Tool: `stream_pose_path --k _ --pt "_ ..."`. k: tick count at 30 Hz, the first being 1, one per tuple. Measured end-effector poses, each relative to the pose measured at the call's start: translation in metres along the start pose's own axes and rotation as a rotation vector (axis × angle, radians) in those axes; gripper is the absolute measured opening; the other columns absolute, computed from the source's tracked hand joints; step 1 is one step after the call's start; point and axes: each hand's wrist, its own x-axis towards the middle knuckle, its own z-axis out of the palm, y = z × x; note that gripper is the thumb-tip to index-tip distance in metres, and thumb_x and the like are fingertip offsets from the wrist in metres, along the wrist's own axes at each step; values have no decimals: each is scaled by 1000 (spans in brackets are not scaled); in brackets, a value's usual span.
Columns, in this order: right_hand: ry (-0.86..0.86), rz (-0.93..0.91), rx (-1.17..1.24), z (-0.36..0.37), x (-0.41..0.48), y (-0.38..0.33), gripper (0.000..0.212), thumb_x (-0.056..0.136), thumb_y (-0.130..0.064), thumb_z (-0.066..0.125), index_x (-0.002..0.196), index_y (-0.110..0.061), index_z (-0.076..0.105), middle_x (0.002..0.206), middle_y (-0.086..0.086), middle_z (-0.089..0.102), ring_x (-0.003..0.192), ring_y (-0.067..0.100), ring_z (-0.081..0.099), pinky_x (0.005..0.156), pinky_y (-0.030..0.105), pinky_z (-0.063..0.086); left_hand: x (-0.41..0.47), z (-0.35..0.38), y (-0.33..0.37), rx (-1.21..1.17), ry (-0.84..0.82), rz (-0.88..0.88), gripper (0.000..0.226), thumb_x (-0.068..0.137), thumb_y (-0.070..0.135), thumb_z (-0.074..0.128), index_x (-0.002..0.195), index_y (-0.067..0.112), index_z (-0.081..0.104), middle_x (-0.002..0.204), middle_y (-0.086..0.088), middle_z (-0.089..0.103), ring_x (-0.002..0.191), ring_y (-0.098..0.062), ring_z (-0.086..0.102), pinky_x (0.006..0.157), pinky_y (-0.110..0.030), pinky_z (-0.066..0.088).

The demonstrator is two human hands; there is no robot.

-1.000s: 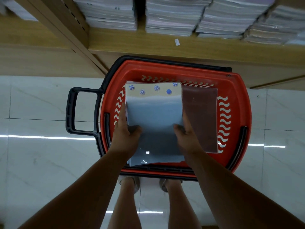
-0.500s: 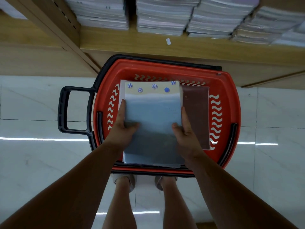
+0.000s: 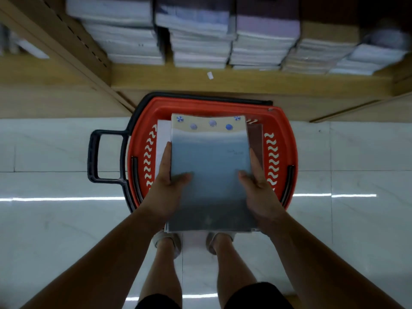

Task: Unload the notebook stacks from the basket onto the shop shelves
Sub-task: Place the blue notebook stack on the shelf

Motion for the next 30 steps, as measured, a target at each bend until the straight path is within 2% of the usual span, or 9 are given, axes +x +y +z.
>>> stream_pose_path --k 4,7,11,15,17,20,22,26,30 --pt "40 -1 37 -21 -52 -52 46 104 -34 55 147 -42 42 125 -22 59 108 0 62 73 13 51 -48 14 70 20 38 24 82 96 19 64 149 62 18 133 33 46 122 -4 51 91 -28 53" --pt "0 24 50 -40 -93 -99 49 104 -41 54 150 -46 39 135 -11 58 114 8 59 83 26 49 -91 22 128 9 33 50 81 97 13 63 151 58 22 140 25 50 122 -3 55 79 -15 55" --pt "-73 -32 44 -64 -144 -160 48 107 -34 50 127 -75 34 126 -29 57 105 -8 56 80 13 49 -150 36 195 35 61 136 80 97 7 62 151 56 27 139 27 55 124 -4 58 90 -22 55" --pt "-94 -110 26 -80 -177 -199 56 106 -30 53 129 -77 34 134 -16 63 105 -1 67 76 14 52 -193 48 237 43 86 182 81 98 2 60 150 54 28 147 15 53 128 -14 58 104 -46 51" --pt "-98 -160 41 -85 -185 -214 58 106 -24 52 130 -75 37 134 -24 61 104 -11 65 79 11 52 -204 51 254 32 97 174 80 98 6 62 151 54 27 145 15 55 127 -13 59 105 -48 50" --pt "-59 -201 73 -90 -184 -239 58 106 -22 53 133 -72 41 137 -25 61 119 1 63 103 36 53 -203 56 281 45 116 179 80 97 15 66 152 56 23 141 18 57 116 -1 63 95 -29 56" --pt "-27 -219 96 -92 -172 -257 57 105 -21 54 142 -63 41 138 -20 62 121 9 65 106 45 52 -189 58 303 53 110 193 79 98 14 64 152 56 24 133 21 61 106 3 66 83 -19 57" --pt "5 -266 126 -88 -126 -301 56 107 -21 52 150 -53 39 135 -16 66 116 12 69 95 38 59 -132 54 347 72 83 246 77 97 9 64 150 53 31 132 14 65 115 -16 68 97 -48 56" --pt "55 -272 82 -69 -59 -346 46 103 -30 58 142 -53 48 123 -12 73 109 18 72 94 48 59 -78 41 390 171 120 177 75 98 19 61 150 58 23 129 5 65 108 -24 68 94 -52 57"
